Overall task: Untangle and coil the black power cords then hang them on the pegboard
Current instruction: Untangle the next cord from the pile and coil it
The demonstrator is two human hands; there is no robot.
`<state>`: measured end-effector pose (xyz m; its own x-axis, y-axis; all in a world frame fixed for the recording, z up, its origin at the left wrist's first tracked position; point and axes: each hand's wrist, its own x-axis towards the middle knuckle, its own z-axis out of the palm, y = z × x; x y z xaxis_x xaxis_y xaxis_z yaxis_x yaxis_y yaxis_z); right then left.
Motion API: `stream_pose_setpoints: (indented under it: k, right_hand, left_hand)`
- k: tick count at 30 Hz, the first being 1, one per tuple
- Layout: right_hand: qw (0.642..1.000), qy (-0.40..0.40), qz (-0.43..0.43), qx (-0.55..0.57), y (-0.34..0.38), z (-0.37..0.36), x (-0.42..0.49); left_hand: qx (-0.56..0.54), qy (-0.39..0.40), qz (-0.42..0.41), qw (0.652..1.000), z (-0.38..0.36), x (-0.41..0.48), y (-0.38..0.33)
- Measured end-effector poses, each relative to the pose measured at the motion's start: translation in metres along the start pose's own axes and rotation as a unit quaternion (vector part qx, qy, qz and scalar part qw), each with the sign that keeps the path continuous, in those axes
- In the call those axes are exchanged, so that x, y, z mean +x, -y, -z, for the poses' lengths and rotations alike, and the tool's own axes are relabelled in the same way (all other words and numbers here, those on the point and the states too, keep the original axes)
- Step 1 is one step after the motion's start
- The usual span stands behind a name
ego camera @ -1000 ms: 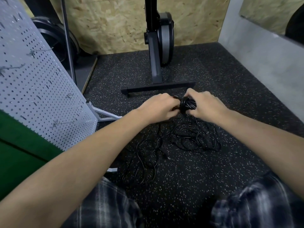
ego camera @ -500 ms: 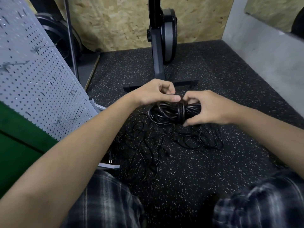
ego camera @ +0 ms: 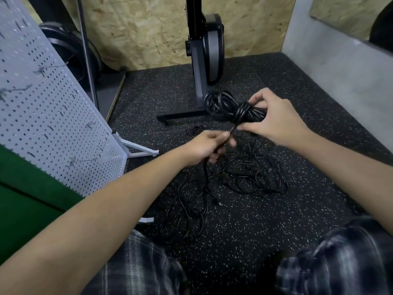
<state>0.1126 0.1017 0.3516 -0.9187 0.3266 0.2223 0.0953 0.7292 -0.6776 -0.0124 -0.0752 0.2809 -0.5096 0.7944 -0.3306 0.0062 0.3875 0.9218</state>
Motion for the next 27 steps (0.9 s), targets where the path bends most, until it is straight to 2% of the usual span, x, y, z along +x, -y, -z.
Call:
stream_pose_setpoints:
  k: [2, 5, 8, 11, 13, 16, 18, 20, 21, 27]
  right_hand:
    - [0.999, -0.027, -0.022, -0.028, -0.015, -0.003, 0.009]
    - [0.987, 0.026, -0.061, -0.148, -0.035, -0.009, 0.017]
    - [0.960, 0.154, -0.075, -0.221, -0.038, -0.020, 0.011]
    - [0.940, 0.230, -0.022, -0.249, -0.031, -0.031, 0.007]
    - [0.930, 0.268, 0.021, -0.253, -0.025, -0.031, 0.004]
    - [0.934, 0.307, 0.049, -0.174, -0.013, -0.022, -0.004]
    - [0.951, 0.291, 0.048, -0.093, 0.000, -0.015, -0.011]
    - [0.966, 0.255, 0.036, -0.030, 0.011, -0.006, -0.014]
    - [0.970, 0.240, 0.029, -0.012, 0.015, -0.001, -0.016]
    - [0.975, 0.205, 0.015, 0.080, 0.029, 0.011, -0.019]
  left_hand:
    - [0.198, -0.041, -0.034, 0.979, -0.004, -0.005, -0.009]
    - [0.412, -0.064, -0.128, 0.900, -0.002, -0.012, -0.029]
    - [0.494, -0.060, -0.194, 0.846, 0.005, -0.017, -0.041]
    - [0.489, -0.078, -0.250, 0.832, 0.015, -0.015, -0.044]
    - [0.461, -0.088, -0.278, 0.838, 0.022, -0.013, -0.046]
    - [0.410, -0.110, -0.257, 0.868, 0.033, -0.013, -0.044]
    - [0.334, -0.090, -0.219, 0.912, 0.041, -0.015, -0.039]
    - [0.178, -0.021, -0.169, 0.969, 0.043, -0.017, -0.036]
    - [0.118, 0.004, -0.146, 0.982, 0.042, -0.017, -0.035]
    - [-0.014, 0.074, -0.089, 0.993, 0.033, -0.020, -0.034]
